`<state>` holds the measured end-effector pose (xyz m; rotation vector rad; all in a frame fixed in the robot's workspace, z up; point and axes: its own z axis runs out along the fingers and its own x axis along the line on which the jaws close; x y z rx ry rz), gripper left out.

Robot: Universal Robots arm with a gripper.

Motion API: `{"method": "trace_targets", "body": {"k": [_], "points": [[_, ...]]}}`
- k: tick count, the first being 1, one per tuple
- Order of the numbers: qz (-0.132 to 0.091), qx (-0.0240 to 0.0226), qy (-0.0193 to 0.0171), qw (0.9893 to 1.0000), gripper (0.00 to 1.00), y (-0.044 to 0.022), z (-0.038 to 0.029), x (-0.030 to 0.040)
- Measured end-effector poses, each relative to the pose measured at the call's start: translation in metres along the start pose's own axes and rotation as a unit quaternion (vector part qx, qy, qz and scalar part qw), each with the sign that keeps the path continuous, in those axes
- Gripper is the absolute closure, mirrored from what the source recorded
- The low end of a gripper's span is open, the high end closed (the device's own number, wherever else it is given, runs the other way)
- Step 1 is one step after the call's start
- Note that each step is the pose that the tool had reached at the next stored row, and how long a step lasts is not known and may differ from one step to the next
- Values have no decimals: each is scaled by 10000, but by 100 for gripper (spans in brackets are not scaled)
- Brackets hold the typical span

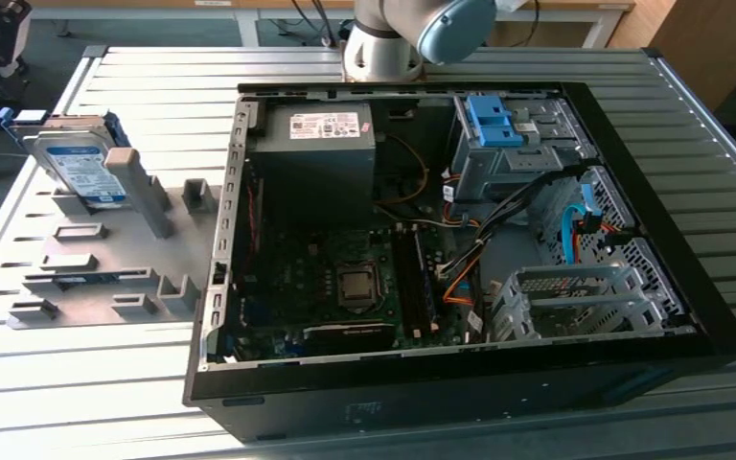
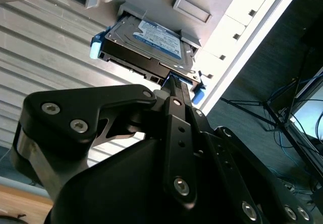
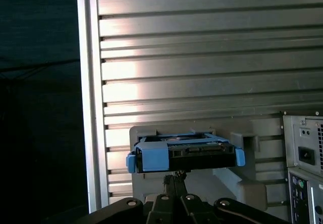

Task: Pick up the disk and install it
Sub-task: 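Pick up the disk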

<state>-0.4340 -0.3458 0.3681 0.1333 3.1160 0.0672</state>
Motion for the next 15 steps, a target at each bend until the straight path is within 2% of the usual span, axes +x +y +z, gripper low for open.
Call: {"method": "trace_targets", "body": {"k": [8,15], "points": [[-21,-1,1,10000,89,0,0,0],[-140,-3,6,9999,89,0,1,1]]}}
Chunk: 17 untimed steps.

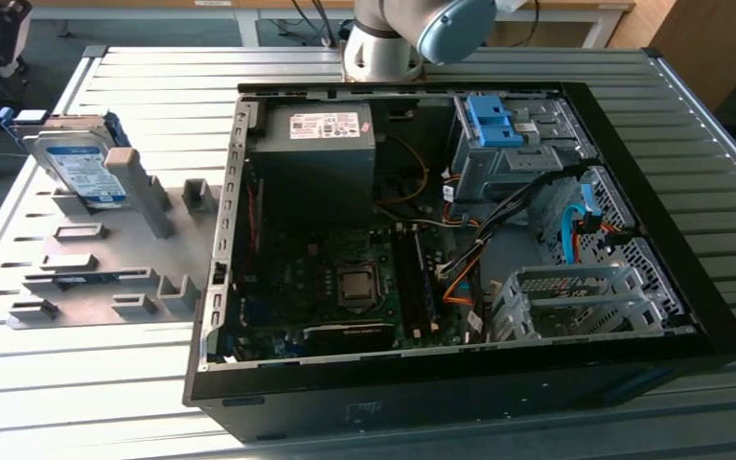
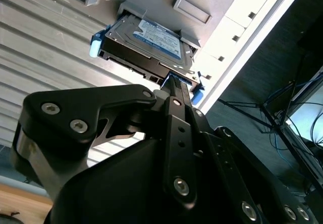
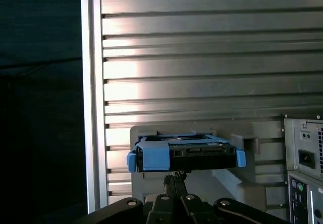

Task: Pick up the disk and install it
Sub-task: 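Pick up the disk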

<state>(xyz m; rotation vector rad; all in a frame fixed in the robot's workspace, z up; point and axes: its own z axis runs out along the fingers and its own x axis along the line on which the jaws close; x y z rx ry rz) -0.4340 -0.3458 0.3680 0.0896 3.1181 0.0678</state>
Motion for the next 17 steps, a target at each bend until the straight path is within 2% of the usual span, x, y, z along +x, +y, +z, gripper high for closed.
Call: {"method": "trace_targets", "body": {"k": [7,17], "points": [[-225,-4,10,9997,89,0,0,0],[-259,-5,12,9997,89,0,0,0]]}}
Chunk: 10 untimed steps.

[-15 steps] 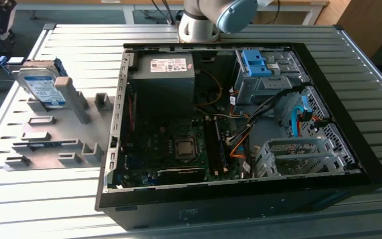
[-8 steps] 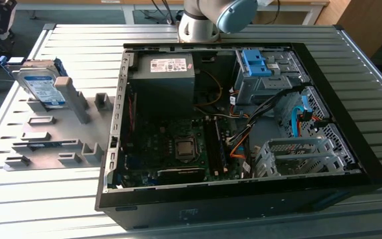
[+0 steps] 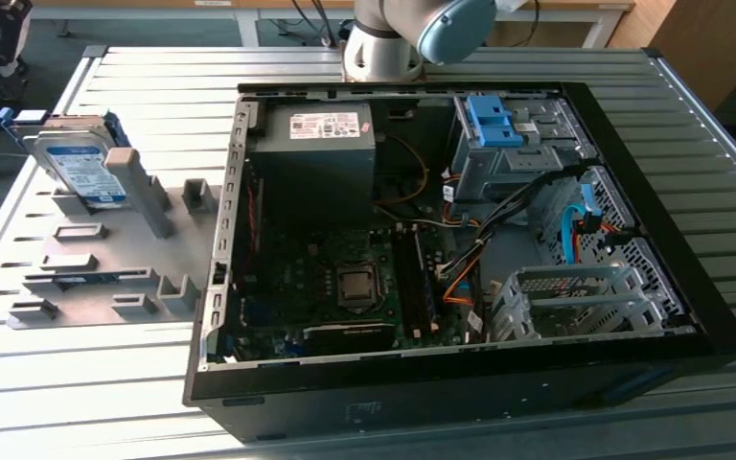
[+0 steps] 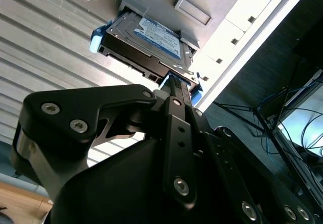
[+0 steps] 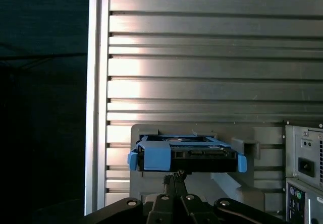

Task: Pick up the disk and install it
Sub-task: 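Pick up the disk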

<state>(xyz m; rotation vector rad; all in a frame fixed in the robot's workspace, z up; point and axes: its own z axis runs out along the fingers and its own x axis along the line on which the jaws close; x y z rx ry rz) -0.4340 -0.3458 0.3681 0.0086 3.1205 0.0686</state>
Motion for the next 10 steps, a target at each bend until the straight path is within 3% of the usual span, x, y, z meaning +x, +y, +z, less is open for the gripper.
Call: {"method": "trace_targets", "body": {"k": [10], "points": [[-75,-1,3,10000,89,0,0,0]]}}
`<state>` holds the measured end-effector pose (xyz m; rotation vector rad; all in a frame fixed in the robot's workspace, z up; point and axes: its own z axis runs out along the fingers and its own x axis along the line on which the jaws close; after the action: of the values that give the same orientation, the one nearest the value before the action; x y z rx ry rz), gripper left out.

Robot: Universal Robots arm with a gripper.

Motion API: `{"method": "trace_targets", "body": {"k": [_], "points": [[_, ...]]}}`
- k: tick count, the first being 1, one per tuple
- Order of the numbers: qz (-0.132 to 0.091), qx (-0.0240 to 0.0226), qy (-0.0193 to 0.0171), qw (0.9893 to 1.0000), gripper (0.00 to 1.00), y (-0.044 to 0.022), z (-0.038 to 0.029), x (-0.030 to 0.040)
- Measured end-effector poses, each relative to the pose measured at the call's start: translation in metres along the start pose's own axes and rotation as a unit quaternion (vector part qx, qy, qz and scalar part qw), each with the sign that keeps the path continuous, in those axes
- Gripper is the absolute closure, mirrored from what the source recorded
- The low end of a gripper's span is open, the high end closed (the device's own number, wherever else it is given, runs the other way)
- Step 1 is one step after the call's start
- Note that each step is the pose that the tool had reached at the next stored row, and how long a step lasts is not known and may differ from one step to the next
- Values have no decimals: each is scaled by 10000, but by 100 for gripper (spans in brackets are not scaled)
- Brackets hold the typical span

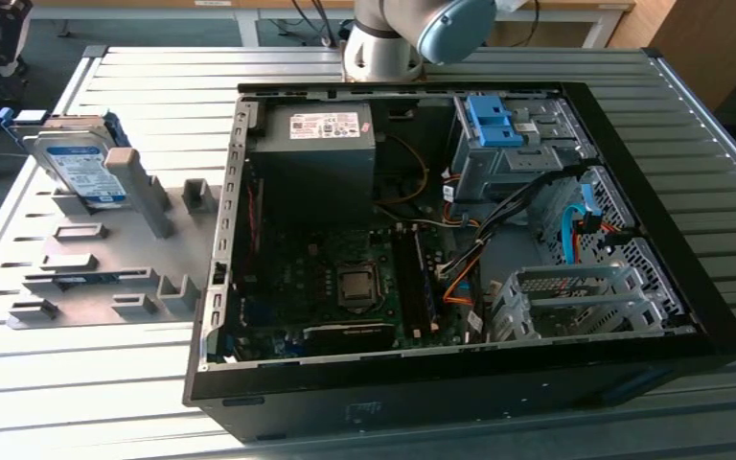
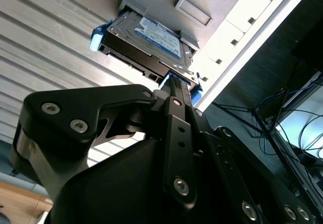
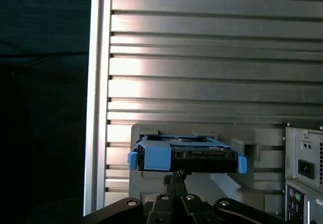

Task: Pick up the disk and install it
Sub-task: 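Pick up the disk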

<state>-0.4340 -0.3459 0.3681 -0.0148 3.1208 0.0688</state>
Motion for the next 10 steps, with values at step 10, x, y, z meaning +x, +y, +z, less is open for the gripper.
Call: {"method": "trace_targets", "body": {"k": [10], "points": [[-108,-2,5,9999,89,0,0,0]]}}
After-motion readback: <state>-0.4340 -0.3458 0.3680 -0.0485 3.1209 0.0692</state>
